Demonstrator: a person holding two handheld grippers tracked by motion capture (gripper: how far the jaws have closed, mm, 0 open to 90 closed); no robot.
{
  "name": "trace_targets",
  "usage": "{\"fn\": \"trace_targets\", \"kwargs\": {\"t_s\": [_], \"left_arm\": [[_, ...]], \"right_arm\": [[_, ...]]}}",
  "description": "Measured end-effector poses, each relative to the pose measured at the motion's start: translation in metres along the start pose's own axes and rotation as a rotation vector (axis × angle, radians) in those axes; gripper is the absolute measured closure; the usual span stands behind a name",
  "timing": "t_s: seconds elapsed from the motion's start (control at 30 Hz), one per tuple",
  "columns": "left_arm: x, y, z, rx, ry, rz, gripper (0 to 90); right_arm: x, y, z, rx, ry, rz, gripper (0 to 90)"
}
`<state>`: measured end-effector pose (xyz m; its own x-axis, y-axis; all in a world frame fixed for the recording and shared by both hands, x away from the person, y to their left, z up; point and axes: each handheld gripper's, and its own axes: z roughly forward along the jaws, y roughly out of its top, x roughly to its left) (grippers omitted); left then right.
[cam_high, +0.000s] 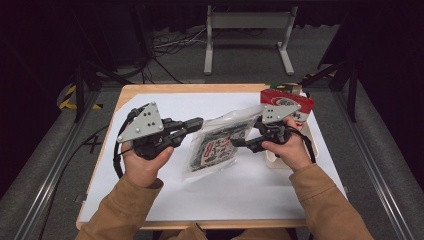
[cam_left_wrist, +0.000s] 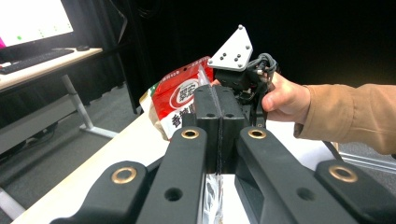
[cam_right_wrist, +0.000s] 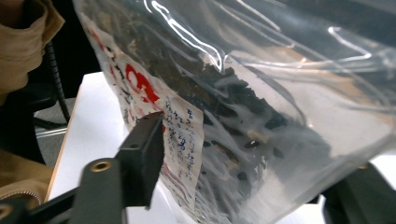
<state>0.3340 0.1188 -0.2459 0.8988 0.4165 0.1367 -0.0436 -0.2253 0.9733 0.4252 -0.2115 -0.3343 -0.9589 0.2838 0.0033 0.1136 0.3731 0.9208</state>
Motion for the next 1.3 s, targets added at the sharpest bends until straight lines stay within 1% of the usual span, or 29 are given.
{"fn": "trace_targets", "kwargs": {"t_s": [0.03, 0.13, 0.17, 0.2, 0.27, 0.37, 0.4, 0.5, 0.6, 0.7, 0.77, 0.87, 0.9, 0.93, 1.0, 1.07, 1.17, 1.2, 1.27, 1.3], "left_arm": [[0.000, 0.000, 0.000, -0.001, 0.002, 0.001, 90.0], [0.001, -0.001, -0.002, 0.001, 0.003, 0.004, 90.0], [0.001, -0.001, -0.002, -0.004, 0.006, -0.007, 90.0], [0.002, -0.001, -0.003, -0.007, 0.007, -0.004, 90.0], [0.002, -0.002, -0.004, -0.017, 0.014, -0.017, 90.0], [0.001, -0.002, -0.003, -0.017, 0.017, -0.010, 90.0], [0.001, -0.002, -0.003, -0.017, 0.017, -0.010, 90.0], [0.003, -0.002, -0.004, -0.030, 0.022, -0.016, 90.0], [0.006, -0.003, -0.005, -0.045, 0.016, -0.042, 90.0], [0.008, -0.002, -0.006, -0.050, 0.015, -0.046, 90.0], [0.010, -0.003, -0.006, -0.053, 0.009, -0.056, 90.0], [0.015, -0.006, -0.006, -0.067, -0.031, -0.098, 90.0], [0.016, -0.008, -0.006, -0.079, -0.035, -0.113, 88.6], [0.016, -0.009, -0.006, -0.075, -0.036, -0.121, 82.7], [0.017, -0.010, -0.006, -0.073, -0.037, -0.121, 80.7], [0.016, -0.010, -0.005, -0.065, -0.038, -0.121, 77.8], [0.015, -0.011, -0.003, -0.040, -0.025, -0.114, 71.9], [0.016, -0.012, -0.003, -0.033, -0.012, -0.112, 69.6], [0.016, -0.013, -0.003, -0.024, 0.006, -0.114, 62.0], [0.017, -0.014, -0.004, -0.021, 0.006, -0.117, 59.7]], "right_arm": [[0.000, 0.000, 0.000, 0.001, 0.004, -0.005, 42.7], [0.000, 0.001, -0.002, 0.010, 0.028, -0.031, 53.2], [0.000, 0.001, -0.002, 0.010, 0.028, -0.031, 53.2], [0.001, 0.001, -0.003, 0.016, 0.035, -0.040, 55.9], [0.001, 0.001, -0.005, 0.023, 0.056, -0.045, 60.4], [0.002, 0.001, -0.008, 0.035, 0.068, -0.057, 64.7], [0.002, 0.001, -0.008, 0.035, 0.068, -0.057, 64.7], [0.005, 0.002, -0.013, 0.049, 0.082, -0.084, 71.2], [0.010, 0.005, -0.018, 0.065, 0.094, -0.111, 74.0], [0.014, 0.008, -0.021, 0.070, 0.108, -0.115, 75.3], [0.018, 0.011, -0.025, 0.094, 0.111, -0.125, 75.7], [0.022, 0.016, -0.033, 0.122, 0.116, -0.140, 76.1], [0.023, 0.017, -0.035, 0.132, 0.118, -0.142, 76.2], [0.025, 0.020, -0.039, 0.143, 0.117, -0.141, 76.3], [0.026, 0.023, -0.044, 0.159, 0.116, -0.142, 76.4], [0.027, 0.026, -0.050, 0.177, 0.105, -0.132, 76.4], [0.028, 0.029, -0.059, 0.196, 0.093, -0.112, 76.4], [0.029, 0.031, -0.063, 0.199, 0.084, -0.105, 76.4], [0.029, 0.033, -0.067, 0.206, 0.069, -0.106, 76.4], [0.029, 0.035, -0.070, 0.208, 0.061, -0.104, 76.4]]}}
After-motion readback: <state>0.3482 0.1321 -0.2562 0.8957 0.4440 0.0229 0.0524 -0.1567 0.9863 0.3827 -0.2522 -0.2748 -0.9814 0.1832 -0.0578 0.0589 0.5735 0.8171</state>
